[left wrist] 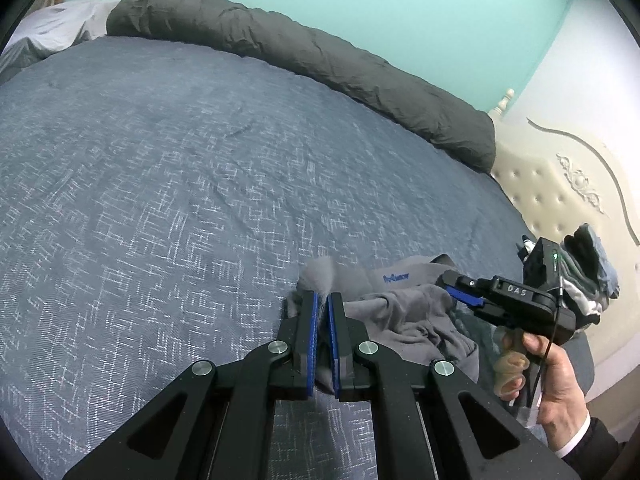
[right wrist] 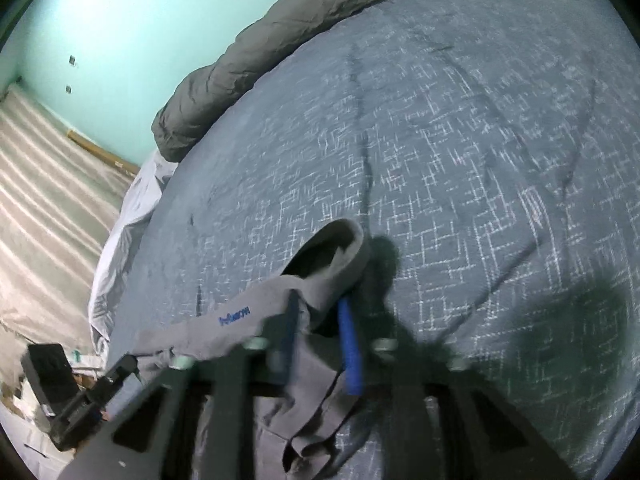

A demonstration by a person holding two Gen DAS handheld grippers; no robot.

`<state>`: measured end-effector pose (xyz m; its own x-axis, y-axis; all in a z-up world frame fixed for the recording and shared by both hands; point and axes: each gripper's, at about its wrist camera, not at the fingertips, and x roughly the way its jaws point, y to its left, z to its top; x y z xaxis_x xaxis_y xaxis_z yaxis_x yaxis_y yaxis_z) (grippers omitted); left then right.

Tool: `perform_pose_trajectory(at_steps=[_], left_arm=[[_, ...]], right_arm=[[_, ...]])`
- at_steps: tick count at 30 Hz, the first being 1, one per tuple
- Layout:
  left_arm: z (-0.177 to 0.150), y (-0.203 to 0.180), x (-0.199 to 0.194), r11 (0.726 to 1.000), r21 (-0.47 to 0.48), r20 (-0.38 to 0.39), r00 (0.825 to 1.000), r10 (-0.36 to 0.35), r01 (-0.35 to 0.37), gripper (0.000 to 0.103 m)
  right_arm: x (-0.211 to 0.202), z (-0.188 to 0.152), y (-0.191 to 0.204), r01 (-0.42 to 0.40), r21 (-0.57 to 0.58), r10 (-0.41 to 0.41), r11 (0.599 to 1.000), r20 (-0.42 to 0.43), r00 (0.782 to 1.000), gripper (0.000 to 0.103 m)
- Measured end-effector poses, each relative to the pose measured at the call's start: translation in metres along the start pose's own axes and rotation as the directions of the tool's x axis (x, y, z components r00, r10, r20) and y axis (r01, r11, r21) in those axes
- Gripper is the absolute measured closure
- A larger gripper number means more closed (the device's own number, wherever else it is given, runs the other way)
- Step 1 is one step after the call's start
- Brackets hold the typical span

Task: Fold clothes

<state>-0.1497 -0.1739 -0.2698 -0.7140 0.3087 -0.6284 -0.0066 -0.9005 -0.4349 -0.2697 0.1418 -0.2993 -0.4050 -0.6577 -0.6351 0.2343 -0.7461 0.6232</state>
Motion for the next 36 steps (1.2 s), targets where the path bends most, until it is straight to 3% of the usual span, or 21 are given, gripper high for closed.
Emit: perform_pose_trajectory(at_steps=[3,13,18,25,28,31,36], left_arm=[[0.001,-0.004,0.002,1.0,0.005,0.002,1.0,-0.005,0.005,0.097],[0.001,-0.03,0.019,0.998,0.021,-0.026,0.998,-0.052,0.053,0.097],[0.001,-0.051,0.032,0.996,0.046,-0.045,0.996,-0.08,0.082,0.097],[0.007,-0.046,0.031,0.999,0.011,-0.026,0.999,-0.044,0.044,0.095],[0.008,-0.033,0.029,0.999,-0.028,-0.015,1.0,-0.021,0.02,0.094],[0.008,-0.023,0.029,0.998,-0.063,-0.018,1.0,0.0,-0.001,0.094],[0.007,-0.016,0.035,0.996,-0.079,-0.041,0.999,0.031,-0.034,0.094]], right_arm=[[-0.009,0.003,-0.001,-0.003,-0.011,0.003,1.0,0.026,1.0,0.099],[-0.063,0.014,-0.028,0.012,0.014,-0.013,1.0,0.122,0.992,0.1],[-0.074,0.017,-0.047,0.027,0.043,-0.032,0.999,0.116,0.993,0.1],[-0.067,0.016,-0.073,0.048,0.107,-0.054,0.993,0.057,0.997,0.1],[-0.064,0.017,-0.073,0.057,0.124,-0.063,0.991,0.045,0.997,0.095],[-0.071,0.019,-0.064,0.084,0.102,-0.092,0.991,0.079,0.993,0.079],[-0.071,0.017,-0.044,0.087,0.053,-0.091,0.995,0.077,0.993,0.075]])
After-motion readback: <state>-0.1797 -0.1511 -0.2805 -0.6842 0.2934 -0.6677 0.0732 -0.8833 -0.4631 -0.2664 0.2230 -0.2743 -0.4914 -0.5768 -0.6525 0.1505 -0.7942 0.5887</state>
